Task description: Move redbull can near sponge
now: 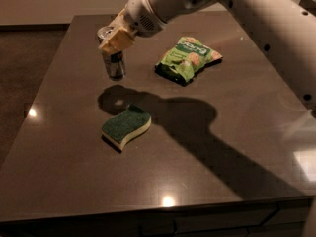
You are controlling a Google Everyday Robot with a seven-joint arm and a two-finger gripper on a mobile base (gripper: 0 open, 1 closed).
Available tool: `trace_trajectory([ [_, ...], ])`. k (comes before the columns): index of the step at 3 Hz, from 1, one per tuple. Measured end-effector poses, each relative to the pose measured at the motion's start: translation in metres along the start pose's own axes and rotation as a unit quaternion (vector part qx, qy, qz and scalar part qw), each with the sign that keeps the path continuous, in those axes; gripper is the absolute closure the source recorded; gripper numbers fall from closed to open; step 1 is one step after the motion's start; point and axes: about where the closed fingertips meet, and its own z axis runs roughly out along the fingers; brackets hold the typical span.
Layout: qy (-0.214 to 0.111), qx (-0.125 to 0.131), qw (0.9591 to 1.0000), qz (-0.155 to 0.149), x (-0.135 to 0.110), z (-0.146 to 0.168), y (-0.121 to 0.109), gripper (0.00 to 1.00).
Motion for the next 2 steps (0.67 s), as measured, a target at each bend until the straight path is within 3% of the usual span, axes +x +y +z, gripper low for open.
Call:
trace_trajectory([
  [1, -0.006, -0.024, 0.9993, -0.027, 0.003, -0.009, 0.034, 1.0],
  [2, -0.007, -0.042, 0.9982, -0.041, 0.005, -0.013, 0.055, 1.0],
])
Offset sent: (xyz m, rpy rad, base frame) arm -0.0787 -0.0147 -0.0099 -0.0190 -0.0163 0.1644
